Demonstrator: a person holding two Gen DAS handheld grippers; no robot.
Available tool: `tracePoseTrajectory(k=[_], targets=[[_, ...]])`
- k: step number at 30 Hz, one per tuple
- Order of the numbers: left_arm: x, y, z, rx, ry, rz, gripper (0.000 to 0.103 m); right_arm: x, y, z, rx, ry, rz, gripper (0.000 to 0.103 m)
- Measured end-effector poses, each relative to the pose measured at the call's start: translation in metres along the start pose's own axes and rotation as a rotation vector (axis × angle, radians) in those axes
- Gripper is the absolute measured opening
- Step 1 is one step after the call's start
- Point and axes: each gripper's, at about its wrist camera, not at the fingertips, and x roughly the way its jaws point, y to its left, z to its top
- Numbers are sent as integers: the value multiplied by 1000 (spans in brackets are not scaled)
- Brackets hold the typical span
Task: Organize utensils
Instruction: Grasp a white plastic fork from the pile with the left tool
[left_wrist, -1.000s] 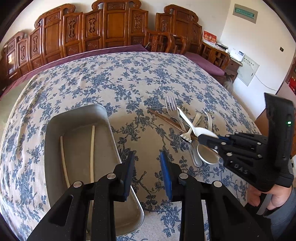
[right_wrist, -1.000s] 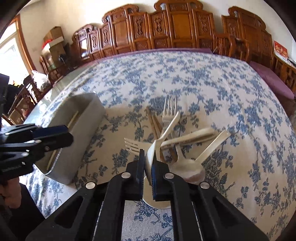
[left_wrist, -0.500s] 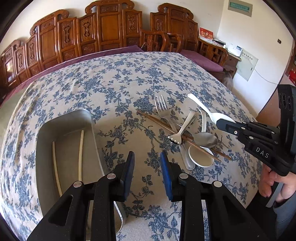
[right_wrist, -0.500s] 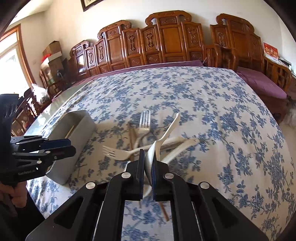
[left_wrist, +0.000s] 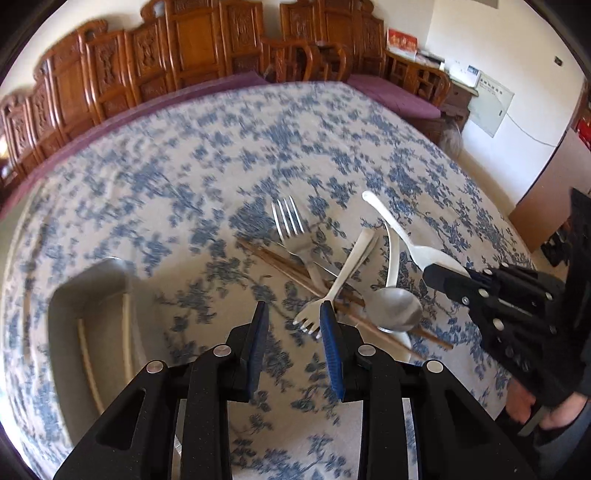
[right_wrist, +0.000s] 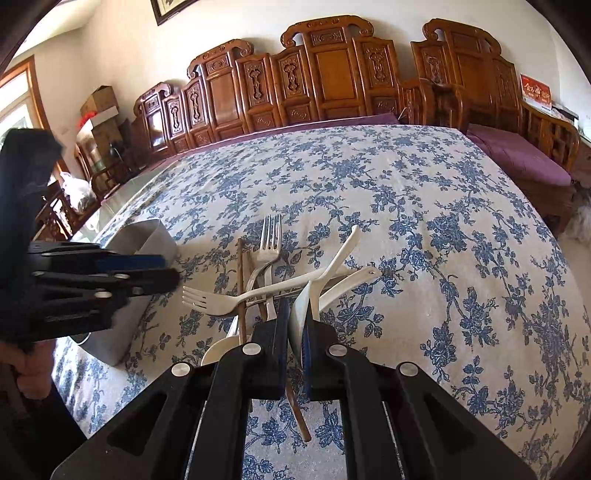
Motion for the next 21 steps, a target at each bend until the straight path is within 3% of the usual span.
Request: tracePoseTrajectory(k=[4, 9, 11, 18, 21], targets=[[24, 6, 7, -46, 89, -37, 27, 0, -2, 1, 20, 0, 16, 7], [37, 8, 3, -101, 133, -52, 27, -4, -3, 4, 42, -17, 39, 7], [36, 7, 2, -111, 139, -53, 27, -5, -3, 4, 45, -21, 44, 7], [22, -2, 1, -89, 103, -31, 1, -11, 1, 6, 43, -36, 56, 7], [14, -4, 0, -78, 71, -9, 1, -11, 2, 6, 41, -37, 54, 7]])
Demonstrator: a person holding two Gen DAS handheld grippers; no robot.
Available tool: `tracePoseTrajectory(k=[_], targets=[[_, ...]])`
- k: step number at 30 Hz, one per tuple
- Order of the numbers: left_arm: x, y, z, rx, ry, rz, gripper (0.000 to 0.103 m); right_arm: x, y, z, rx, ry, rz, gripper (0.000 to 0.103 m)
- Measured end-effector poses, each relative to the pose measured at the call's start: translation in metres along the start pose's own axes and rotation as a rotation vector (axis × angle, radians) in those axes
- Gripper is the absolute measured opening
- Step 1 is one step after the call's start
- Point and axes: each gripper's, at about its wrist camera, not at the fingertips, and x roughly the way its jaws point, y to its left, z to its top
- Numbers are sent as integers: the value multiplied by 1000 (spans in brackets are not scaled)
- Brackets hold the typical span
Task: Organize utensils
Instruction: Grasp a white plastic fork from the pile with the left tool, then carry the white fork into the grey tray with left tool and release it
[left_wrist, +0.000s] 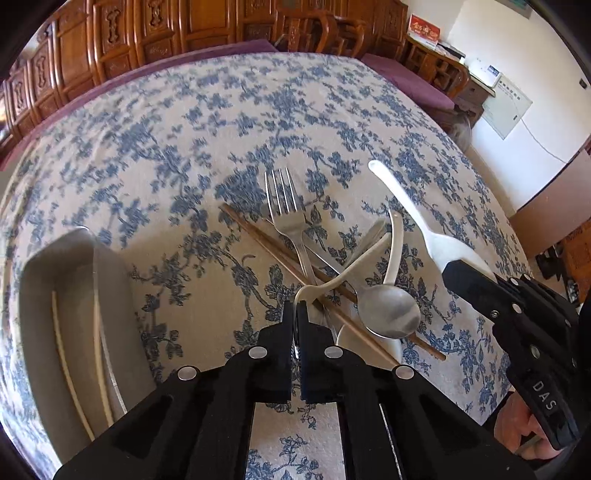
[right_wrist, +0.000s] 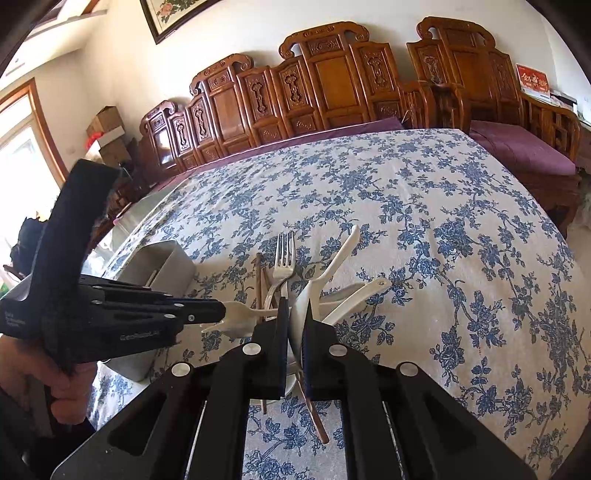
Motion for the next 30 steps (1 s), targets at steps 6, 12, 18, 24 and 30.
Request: tracePoseTrajectory(k=[6, 12, 18, 24, 30], targets=[[-24, 2, -4, -2, -79, 18, 1, 2, 4, -1, -16, 8, -1, 7], [-46, 13, -10, -19, -141, 46, 1, 6, 18, -3, -47, 13, 7, 7], [-55, 32, -21, -48, -165, 84, 1, 8, 30, -4, -68, 16, 23, 7], [-77, 58, -39, -74, -207, 154, 1, 11, 43, -8, -109, 23, 26, 7], [-96, 84, -54, -114, -234, 212, 1, 14, 53, -10, -131, 26, 39, 7]])
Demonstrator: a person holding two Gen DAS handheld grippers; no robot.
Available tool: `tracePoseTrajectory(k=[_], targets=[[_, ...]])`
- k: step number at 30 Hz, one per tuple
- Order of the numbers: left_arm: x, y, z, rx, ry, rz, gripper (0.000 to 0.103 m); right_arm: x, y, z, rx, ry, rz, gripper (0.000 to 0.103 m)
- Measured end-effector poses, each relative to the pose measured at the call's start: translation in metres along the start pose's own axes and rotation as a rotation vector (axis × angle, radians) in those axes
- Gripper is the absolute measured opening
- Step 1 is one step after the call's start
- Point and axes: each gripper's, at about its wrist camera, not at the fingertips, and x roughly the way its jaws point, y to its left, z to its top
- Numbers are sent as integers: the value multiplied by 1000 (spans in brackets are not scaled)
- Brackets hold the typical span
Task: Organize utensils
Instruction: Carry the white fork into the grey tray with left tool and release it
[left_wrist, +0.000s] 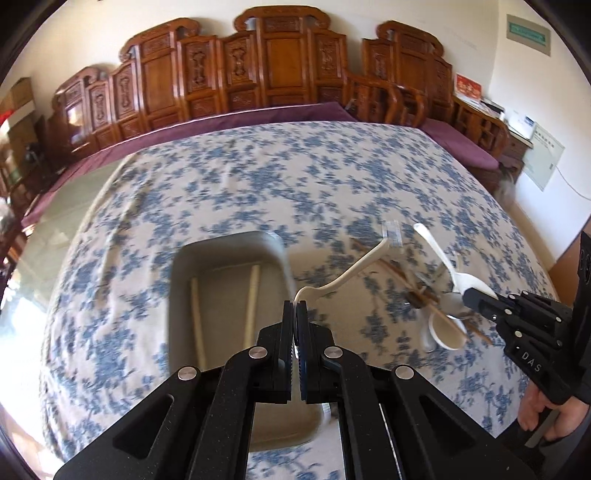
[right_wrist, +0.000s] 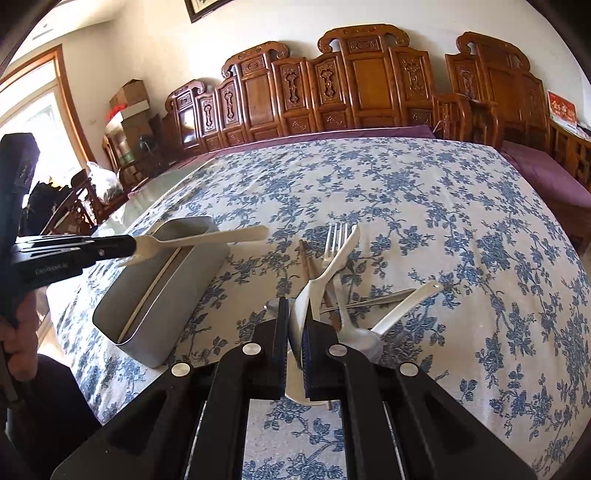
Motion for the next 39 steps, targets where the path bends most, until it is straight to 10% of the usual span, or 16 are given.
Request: tracePoseTrajectory(k=[24, 39], targets=[[28, 73, -11, -64, 46, 290, 1, 11, 32, 3, -59, -3, 41, 7], [43, 44, -19, -1, 63, 243, 1, 9, 37, 5, -71, -14, 62, 7]])
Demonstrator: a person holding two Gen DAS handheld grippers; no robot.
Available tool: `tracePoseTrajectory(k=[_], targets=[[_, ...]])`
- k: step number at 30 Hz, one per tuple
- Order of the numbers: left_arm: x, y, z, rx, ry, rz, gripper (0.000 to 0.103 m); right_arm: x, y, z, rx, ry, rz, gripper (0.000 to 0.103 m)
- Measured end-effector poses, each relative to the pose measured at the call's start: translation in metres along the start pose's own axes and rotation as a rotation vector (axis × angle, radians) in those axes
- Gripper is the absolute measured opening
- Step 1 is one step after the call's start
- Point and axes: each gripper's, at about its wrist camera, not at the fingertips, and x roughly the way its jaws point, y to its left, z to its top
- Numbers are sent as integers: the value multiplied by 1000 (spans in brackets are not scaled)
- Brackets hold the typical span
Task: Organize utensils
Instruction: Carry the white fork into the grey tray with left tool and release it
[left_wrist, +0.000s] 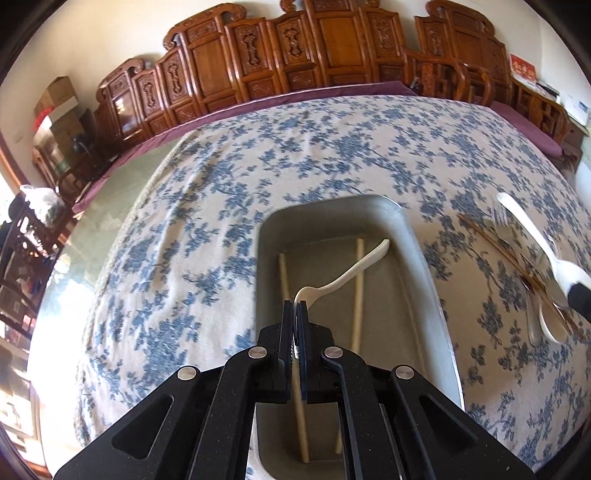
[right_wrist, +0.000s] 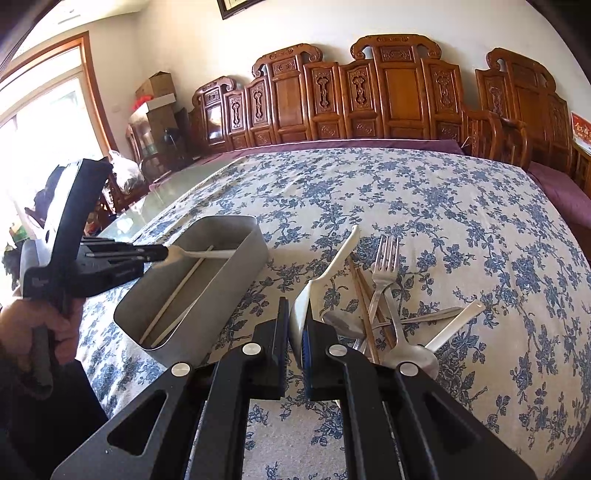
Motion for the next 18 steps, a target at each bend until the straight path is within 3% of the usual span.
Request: tracePoseTrajectory(k=[8, 15, 18], targets=[[-4, -18, -13, 33, 18, -78, 7, 6, 5, -1, -15, 11, 2, 7], [-17, -22, -19, 47, -26, -116, 11, 3, 14, -3, -39, 2, 2, 7], [-22, -18, -19, 24, -47, -154, 20, 2, 19, -3, -56, 3, 1, 7]])
